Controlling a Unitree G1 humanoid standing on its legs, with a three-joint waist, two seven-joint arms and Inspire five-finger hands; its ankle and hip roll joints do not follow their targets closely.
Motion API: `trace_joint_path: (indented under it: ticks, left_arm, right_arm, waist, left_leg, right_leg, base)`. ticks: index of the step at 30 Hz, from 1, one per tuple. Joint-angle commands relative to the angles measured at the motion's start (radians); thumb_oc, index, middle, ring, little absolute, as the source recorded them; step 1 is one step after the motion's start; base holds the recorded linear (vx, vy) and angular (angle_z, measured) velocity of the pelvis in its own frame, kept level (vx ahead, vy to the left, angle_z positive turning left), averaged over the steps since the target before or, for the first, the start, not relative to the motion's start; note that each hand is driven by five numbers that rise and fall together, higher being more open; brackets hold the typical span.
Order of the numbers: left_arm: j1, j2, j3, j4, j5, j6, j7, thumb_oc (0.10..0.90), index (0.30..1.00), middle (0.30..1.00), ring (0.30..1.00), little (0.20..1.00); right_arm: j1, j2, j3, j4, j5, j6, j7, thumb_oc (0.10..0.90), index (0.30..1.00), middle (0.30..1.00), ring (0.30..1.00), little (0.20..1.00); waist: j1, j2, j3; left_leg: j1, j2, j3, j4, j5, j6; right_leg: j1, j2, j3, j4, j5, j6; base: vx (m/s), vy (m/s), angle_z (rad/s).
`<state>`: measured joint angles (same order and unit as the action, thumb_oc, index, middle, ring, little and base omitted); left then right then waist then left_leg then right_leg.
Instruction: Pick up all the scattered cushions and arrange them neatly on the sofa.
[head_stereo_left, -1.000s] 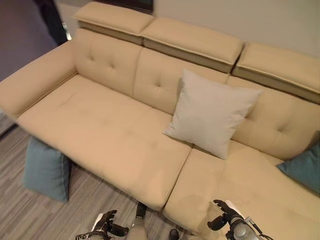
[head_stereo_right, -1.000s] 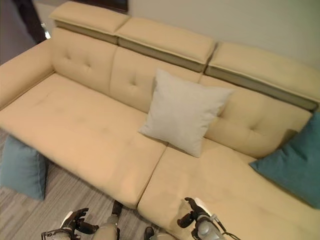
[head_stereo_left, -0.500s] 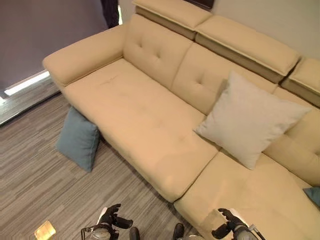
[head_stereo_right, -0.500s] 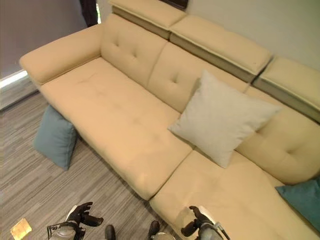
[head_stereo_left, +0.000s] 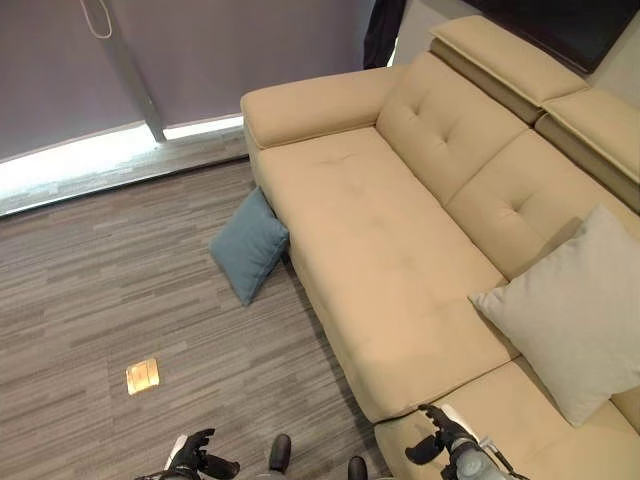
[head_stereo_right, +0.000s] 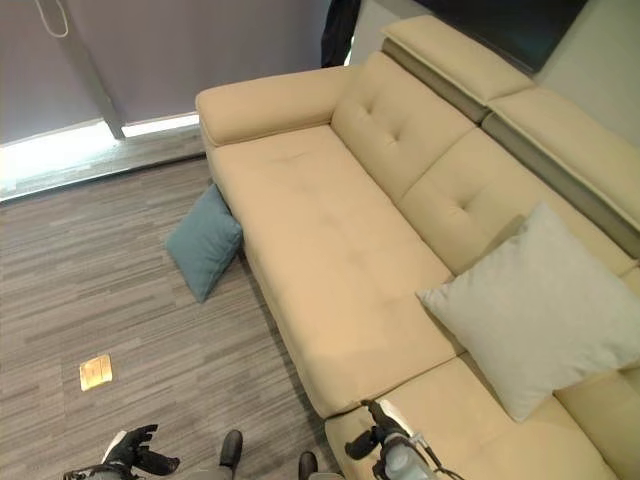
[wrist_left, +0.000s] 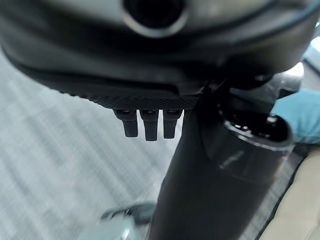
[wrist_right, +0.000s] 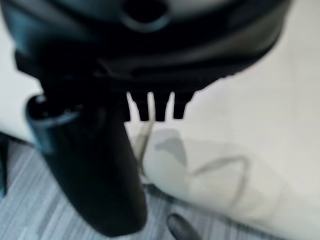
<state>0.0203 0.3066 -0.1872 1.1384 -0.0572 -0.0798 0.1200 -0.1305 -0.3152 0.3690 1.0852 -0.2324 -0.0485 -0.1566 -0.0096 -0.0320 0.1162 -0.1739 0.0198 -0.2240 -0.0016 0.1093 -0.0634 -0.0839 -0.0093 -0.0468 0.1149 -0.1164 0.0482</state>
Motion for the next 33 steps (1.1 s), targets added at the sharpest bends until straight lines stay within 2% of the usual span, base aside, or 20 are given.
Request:
trace_joint_path:
  ticks: [1, 3, 5, 8, 10, 13, 14, 15, 16, 17, 18, 19, 21, 23, 25, 28, 30, 31, 32, 33]
  left_arm:
    - [-0.061, 0.031, 0.012, -0.004, -0.004, -0.014, 0.011, 0.800, 0.900, 0.900, 0.900, 0.900]
    - [-0.063, 0.029, 0.004, -0.007, -0.004, -0.013, 0.010, 0.800, 0.900, 0.900, 0.900, 0.900]
    - [-0.059, 0.029, -0.001, -0.007, 0.013, -0.008, 0.008, 0.800, 0.900, 0.900, 0.900, 0.900]
    - [-0.066, 0.030, -0.009, -0.007, 0.032, -0.005, 0.005, 0.800, 0.900, 0.900, 0.900, 0.900]
    - [-0.058, 0.030, -0.004, 0.003, 0.044, -0.001, 0.002, 0.800, 0.900, 0.900, 0.900, 0.900]
    - [-0.049, 0.035, 0.006, 0.027, 0.056, 0.007, 0.000, 0.800, 0.900, 0.900, 0.900, 0.900]
    - [-0.051, 0.041, 0.009, 0.029, 0.058, 0.009, 0.001, 0.800, 0.900, 0.900, 0.900, 0.900]
    - [-0.062, 0.056, 0.005, 0.025, 0.062, 0.013, 0.004, 0.800, 0.900, 0.900, 0.900, 0.900]
    - [-0.062, 0.056, 0.005, 0.025, 0.062, 0.013, 0.004, 0.800, 0.900, 0.900, 0.900, 0.900]
    - [-0.073, 0.070, -0.003, 0.006, 0.060, 0.012, 0.006, 0.800, 0.900, 0.900, 0.900, 0.900]
    - [-0.073, 0.070, -0.003, 0.006, 0.060, 0.012, 0.006, 0.800, 0.900, 0.900, 0.900, 0.900]
    - [-0.071, 0.069, -0.005, -0.008, 0.050, 0.008, 0.006, 0.800, 0.900, 0.900, 0.900, 0.900]
    - [-0.074, 0.065, -0.006, -0.012, 0.045, 0.007, 0.006, 0.800, 0.900, 0.900, 0.900, 0.900]
    - [-0.079, 0.061, -0.008, -0.008, 0.040, 0.005, 0.006, 0.800, 0.900, 0.900, 0.900, 0.900]
    - [-0.092, 0.056, -0.011, 0.011, 0.040, 0.006, 0.007, 0.800, 0.900, 0.900, 0.900, 0.900]
    - [-0.099, 0.049, -0.014, 0.026, 0.046, 0.004, -0.002, 0.800, 0.900, 0.900, 0.900, 0.900]
    - [-0.079, 0.039, -0.011, 0.027, 0.050, 0.007, 0.002, 0.800, 0.900, 0.900, 0.900, 0.900]
    - [-0.079, 0.039, -0.011, 0.027, 0.050, 0.007, 0.002, 0.800, 0.900, 0.900, 0.900, 0.900]
    - [-0.059, 0.030, -0.007, 0.026, 0.053, 0.010, 0.005, 0.800, 0.900, 0.900, 0.900, 0.900]
    - [-0.059, 0.031, -0.007, 0.026, 0.053, 0.010, 0.005, 0.800, 0.900, 0.900, 0.900, 0.900]
  right_arm:
    - [-0.003, -0.066, 0.020, -0.060, -0.014, -0.014, -0.029, 0.800, 0.900, 0.900, 0.900, 0.900]
    - [0.002, -0.073, 0.021, -0.064, -0.018, -0.012, -0.028, 0.800, 0.900, 0.900, 0.900, 0.900]
    - [0.024, -0.079, 0.021, -0.062, -0.032, -0.002, -0.030, 0.800, 0.900, 0.900, 0.900, 0.900]
    - [0.031, -0.067, 0.013, -0.035, -0.027, 0.007, -0.031, 0.800, 0.900, 0.900, 0.900, 0.900]
    - [0.024, -0.055, 0.016, 0.005, -0.030, 0.015, -0.030, 0.800, 0.900, 0.900, 0.900, 0.900]
    - [0.023, -0.029, 0.020, 0.025, -0.041, 0.019, -0.022, 0.800, 0.900, 0.900, 0.900, 0.900]
    - [0.020, -0.023, 0.023, 0.021, -0.042, 0.021, -0.021, 0.800, 0.900, 0.900, 0.900, 0.900]
    - [0.008, -0.017, 0.035, 0.004, -0.042, 0.022, -0.017, 0.800, 0.900, 0.900, 0.900, 0.900]
    - [0.008, -0.017, 0.035, 0.004, -0.042, 0.022, -0.017, 0.800, 0.900, 0.900, 0.900, 0.900]
    - [0.008, -0.012, 0.044, -0.018, -0.037, 0.018, -0.017, 0.800, 0.900, 0.900, 0.900, 0.900]
    - [0.008, -0.012, 0.044, -0.018, -0.037, 0.018, -0.017, 0.800, 0.900, 0.900, 0.900, 0.900]
    - [0.012, -0.012, 0.046, -0.027, -0.028, 0.018, -0.018, 0.800, 0.900, 0.900, 0.900, 0.900]
    - [0.009, -0.012, 0.049, -0.025, -0.028, 0.019, -0.019, 0.800, 0.900, 0.900, 0.900, 0.900]
    - [0.001, -0.013, 0.052, -0.013, -0.025, 0.020, -0.017, 0.800, 0.900, 0.900, 0.900, 0.900]
    - [-0.009, -0.015, 0.054, 0.004, -0.030, 0.026, -0.017, 0.800, 0.900, 0.900, 0.900, 0.900]
    - [0.003, -0.019, 0.047, 0.019, -0.032, 0.033, -0.017, 0.800, 0.900, 0.900, 0.900, 0.900]
    - [0.028, -0.020, 0.035, 0.020, -0.025, 0.034, -0.014, 0.800, 0.900, 0.900, 0.900, 0.900]
    - [0.028, -0.020, 0.035, 0.020, -0.025, 0.034, -0.014, 0.800, 0.900, 0.900, 0.900, 0.900]
    - [0.043, -0.024, 0.030, 0.016, -0.028, 0.034, -0.015, 0.800, 0.900, 0.900, 0.900, 0.900]
    - [0.043, -0.023, 0.030, 0.016, -0.028, 0.034, -0.015, 0.800, 0.900, 0.900, 0.900, 0.900]
  waist:
    - [0.013, -0.058, 0.003]
    - [0.010, -0.056, 0.011]
    - [-0.012, -0.049, 0.017]
    - [-0.037, -0.047, 0.011]
    - [-0.035, -0.048, -0.001]
    - [-0.020, -0.058, -0.009]
    - [-0.019, -0.059, -0.007]
    - [-0.025, -0.061, 0.013]
    - [-0.024, -0.062, 0.013]
    - [-0.033, -0.048, 0.033]
    - [-0.032, -0.048, 0.033]
    - [-0.048, -0.043, 0.039]
    - [-0.055, -0.042, 0.044]
    - [-0.059, -0.045, 0.045]
    - [-0.078, -0.061, 0.048]
    - [-0.084, -0.071, 0.048]
    - [-0.090, -0.073, 0.028]
    - [-0.090, -0.073, 0.028]
    - [-0.097, -0.071, 0.023]
    - [-0.099, -0.073, 0.020]
  left_leg:
    - [-0.039, -0.076, 0.094, 0.051, -0.104, 0.005]
    - [-0.061, -0.071, 0.131, 0.070, -0.103, 0.008]
    - [-0.054, -0.013, 0.307, 0.076, -0.115, 0.027]
    - [-0.042, 0.029, 0.452, 0.087, -0.130, 0.030]
    - [-0.018, 0.029, 0.444, 0.086, -0.167, 0.029]
    - [0.005, -0.004, 0.413, 0.075, -0.191, 0.067]
    - [0.018, -0.015, 0.405, 0.069, -0.195, 0.078]
    - [0.044, -0.042, 0.385, 0.060, -0.199, 0.105]
    - [0.044, -0.043, 0.387, 0.060, -0.199, 0.106]
    - [0.062, -0.041, 0.362, 0.046, -0.179, 0.119]
    - [0.062, -0.042, 0.363, 0.046, -0.179, 0.119]
    - [0.094, -0.047, 0.329, 0.033, -0.181, 0.116]
    - [0.106, -0.054, 0.307, 0.029, -0.182, 0.114]
    - [0.116, -0.062, 0.286, 0.023, -0.186, 0.113]
    - [0.140, -0.094, 0.235, 0.021, -0.211, 0.115]
    - [0.167, -0.132, 0.176, 0.041, -0.245, 0.111]
    - [0.178, -0.136, 0.160, 0.106, -0.294, 0.085]
    - [0.178, -0.136, 0.159, 0.106, -0.294, 0.085]
    - [0.151, -0.109, 0.210, 0.240, -0.291, 0.041]
    - [0.148, -0.111, 0.210, 0.239, -0.288, 0.041]
  right_leg:
    - [-0.027, -0.042, -0.042, -0.034, 0.029, 0.032]
    - [-0.027, -0.055, -0.072, -0.036, 0.029, 0.031]
    - [-0.016, -0.079, -0.148, -0.048, 0.035, 0.028]
    - [-0.003, -0.103, -0.225, -0.064, 0.044, 0.032]
    - [0.031, -0.118, -0.239, -0.053, 0.020, 0.046]
    - [0.027, -0.163, -0.236, 0.081, 0.002, 0.058]
    - [0.007, -0.179, -0.227, 0.150, 0.013, 0.061]
    - [-0.046, -0.211, -0.187, 0.308, 0.084, 0.070]
    - [-0.049, -0.213, -0.185, 0.311, 0.082, 0.071]
    - [-0.123, -0.175, -0.111, 0.410, 0.117, 0.053]
    - [-0.125, -0.175, -0.110, 0.412, 0.116, 0.053]
    - [-0.165, -0.111, -0.034, 0.398, 0.083, 0.036]
    - [-0.187, -0.076, -0.005, 0.356, 0.066, 0.032]
    - [-0.206, -0.056, 0.005, 0.293, 0.077, 0.036]
    - [-0.264, -0.016, 0.016, 0.142, 0.136, 0.057]
    - [-0.250, -0.019, -0.016, 0.053, 0.151, 0.071]
    - [-0.212, -0.015, 0.004, 0.067, 0.137, 0.048]
    - [-0.212, -0.015, 0.003, 0.067, 0.137, 0.048]
    - [-0.153, -0.016, -0.010, 0.060, 0.111, 0.024]
    - [-0.155, -0.018, -0.010, 0.058, 0.113, 0.025]
  base:
    - [-0.08, -0.017, 0.96]
    - [-0.08, 0.002, 1.61]
    - [-0.02, 0.051, 1.48]
    - [0.07, 0.074, 0.98]
    - [0.32, 0.212, 1.02]
    - [0.23, 0.236, 0.21]
    - [0.16, 0.228, 0.32]
    - [0.15, 0.228, 0.32]
    - [0.13, 0.230, 0.50]
    - [0.03, 0.080, 0.51]
    - [0.18, 0.101, 0.68]
    - [0.15, 0.024, 0.56]
    - [0.21, 0.011, 0.44]
    - [0.21, -0.013, 0.43]
    - [0.29, -0.047, 0.22]
    - [0.29, -0.084, 0.33]
    - [0.29, -0.142, 0.97]
    - [0.36, -0.170, 1.05]
    - [0.19, -0.083, 0.72]
    - [0.25, -0.123, 0.65]
